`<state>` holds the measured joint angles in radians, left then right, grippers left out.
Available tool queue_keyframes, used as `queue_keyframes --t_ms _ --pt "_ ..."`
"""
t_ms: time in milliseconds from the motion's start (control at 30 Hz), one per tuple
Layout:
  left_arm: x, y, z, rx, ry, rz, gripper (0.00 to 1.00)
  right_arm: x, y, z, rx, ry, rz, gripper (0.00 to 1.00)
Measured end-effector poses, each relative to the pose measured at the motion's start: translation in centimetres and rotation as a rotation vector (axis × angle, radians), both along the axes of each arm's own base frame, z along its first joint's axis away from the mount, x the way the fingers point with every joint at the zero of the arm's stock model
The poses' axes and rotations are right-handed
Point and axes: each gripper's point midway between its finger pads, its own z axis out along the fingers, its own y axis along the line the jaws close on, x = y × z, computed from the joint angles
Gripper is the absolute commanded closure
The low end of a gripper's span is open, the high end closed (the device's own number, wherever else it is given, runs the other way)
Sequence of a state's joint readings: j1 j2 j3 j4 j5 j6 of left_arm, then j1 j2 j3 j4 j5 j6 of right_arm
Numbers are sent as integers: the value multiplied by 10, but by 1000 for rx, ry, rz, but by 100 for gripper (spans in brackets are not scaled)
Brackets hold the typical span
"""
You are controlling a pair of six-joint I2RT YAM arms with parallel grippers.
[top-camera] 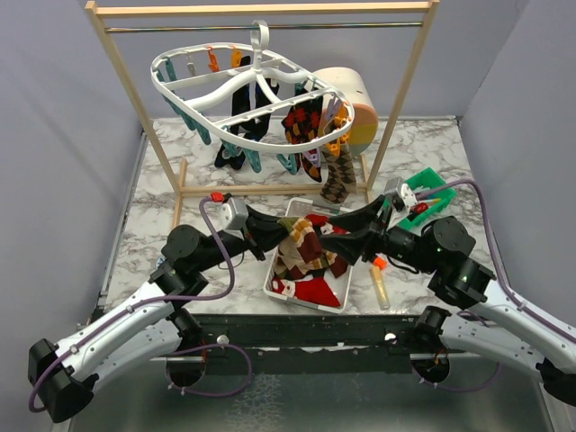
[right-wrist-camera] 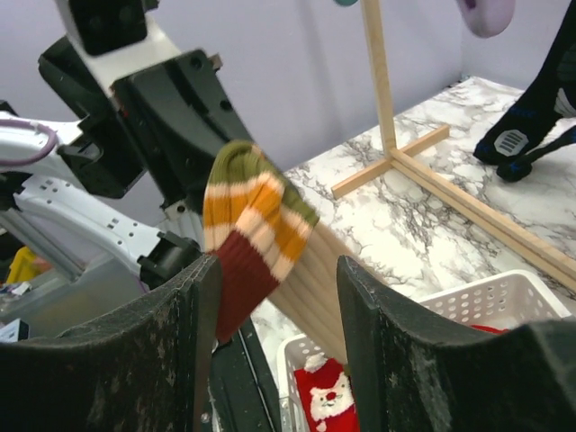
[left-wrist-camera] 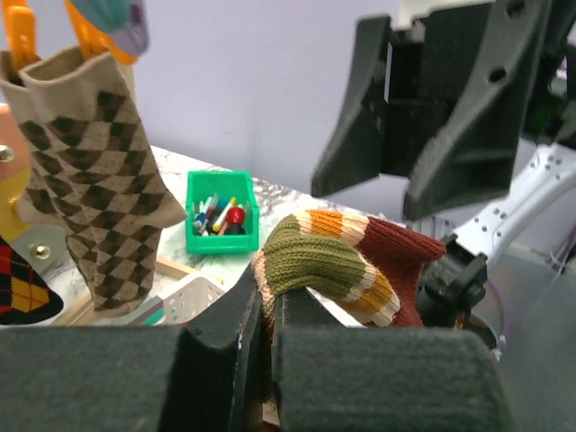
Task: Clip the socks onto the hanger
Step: Pick up the sock from the bin.
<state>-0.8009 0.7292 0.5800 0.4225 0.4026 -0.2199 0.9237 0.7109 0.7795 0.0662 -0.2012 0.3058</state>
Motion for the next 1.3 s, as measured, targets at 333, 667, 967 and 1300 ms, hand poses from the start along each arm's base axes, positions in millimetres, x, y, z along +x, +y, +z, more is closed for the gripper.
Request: queue_keyframes --t_ms 333,667,967,1300 --pt "13 14 22 -128 85 107 100 -20 0 3 56 -68 93 42" --pt "13 20 31 -180 123 122 100 -16 21 -10 18 -31 154 47" --pt "8 25 39 -207 116 117 100 -11 28 -10 20 0 150 58" --pt "7 27 42 -214 109 115 100 -10 31 -4 40 13 154 82"
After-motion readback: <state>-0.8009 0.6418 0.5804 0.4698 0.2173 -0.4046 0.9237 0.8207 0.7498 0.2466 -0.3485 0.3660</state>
